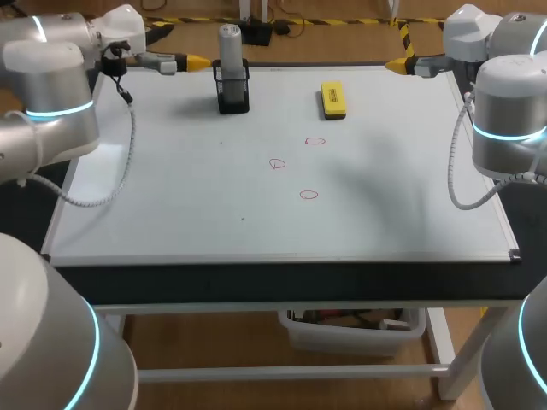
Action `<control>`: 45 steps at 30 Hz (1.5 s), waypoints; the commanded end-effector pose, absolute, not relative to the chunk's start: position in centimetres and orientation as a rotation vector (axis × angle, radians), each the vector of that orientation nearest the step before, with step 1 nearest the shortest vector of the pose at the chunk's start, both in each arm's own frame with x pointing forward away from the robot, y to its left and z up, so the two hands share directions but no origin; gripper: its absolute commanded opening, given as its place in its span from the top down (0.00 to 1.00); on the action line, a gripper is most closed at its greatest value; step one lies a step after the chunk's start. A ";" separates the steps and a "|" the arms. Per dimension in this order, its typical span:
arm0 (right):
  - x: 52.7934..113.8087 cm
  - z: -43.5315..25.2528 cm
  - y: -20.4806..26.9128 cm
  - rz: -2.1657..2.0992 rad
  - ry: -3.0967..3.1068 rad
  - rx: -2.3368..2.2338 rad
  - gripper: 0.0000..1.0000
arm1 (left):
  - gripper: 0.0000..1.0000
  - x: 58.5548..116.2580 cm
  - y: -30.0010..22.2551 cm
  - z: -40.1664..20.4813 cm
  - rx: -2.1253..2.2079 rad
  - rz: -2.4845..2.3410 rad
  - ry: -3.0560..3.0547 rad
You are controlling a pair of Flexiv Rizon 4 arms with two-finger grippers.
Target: Pick up the inspection probe, press it on each red-marked spot on the whiteboard one by one, put down the probe, pick up the eraser, and wipe off all the red marks.
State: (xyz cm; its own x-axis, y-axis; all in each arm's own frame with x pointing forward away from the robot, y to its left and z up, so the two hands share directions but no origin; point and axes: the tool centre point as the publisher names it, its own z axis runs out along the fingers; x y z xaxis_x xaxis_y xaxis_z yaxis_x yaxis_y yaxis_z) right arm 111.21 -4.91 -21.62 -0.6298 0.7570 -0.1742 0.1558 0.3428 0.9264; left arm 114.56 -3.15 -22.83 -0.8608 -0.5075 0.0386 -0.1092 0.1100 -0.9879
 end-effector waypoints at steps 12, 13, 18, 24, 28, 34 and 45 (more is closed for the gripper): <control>111.2 -21.6 -5.0 1.291 2.009 0.794 0.00 | 0.00 120.1 -7.0 -26.4 -0.403 -2.062 2.105; 111.2 -21.6 -5.0 1.291 2.009 0.794 0.00 | 0.00 120.5 -7.1 -26.6 -0.402 -2.078 2.101; 111.2 -21.6 -5.0 1.291 2.009 0.794 0.00 | 0.00 122.4 -8.2 -27.2 -0.381 -2.108 2.116; 111.2 -21.6 -5.0 1.291 2.009 0.794 0.00 | 0.00 123.1 -10.5 -27.6 -0.332 -2.144 2.147; 111.2 -21.6 -5.0 1.291 2.009 0.794 0.00 | 0.00 123.0 -11.8 -27.9 -0.307 -2.155 2.170; 111.2 -21.6 -5.0 1.291 2.009 0.794 0.00 | 0.00 123.1 -12.7 -28.1 -0.290 -2.172 2.177; 111.2 -21.6 -5.0 1.291 2.009 0.794 0.00 | 0.00 123.3 -12.4 -28.2 -0.315 -2.165 2.164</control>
State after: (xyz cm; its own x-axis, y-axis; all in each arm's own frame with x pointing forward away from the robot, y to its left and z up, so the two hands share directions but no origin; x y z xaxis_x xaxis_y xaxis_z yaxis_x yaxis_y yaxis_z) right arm 111.21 -4.91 -21.62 -0.6298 0.7570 -0.1742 0.1559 0.3428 0.9264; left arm 122.73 -12.42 -27.91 -0.9647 -0.2449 0.0972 -0.0986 -0.0065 -0.9951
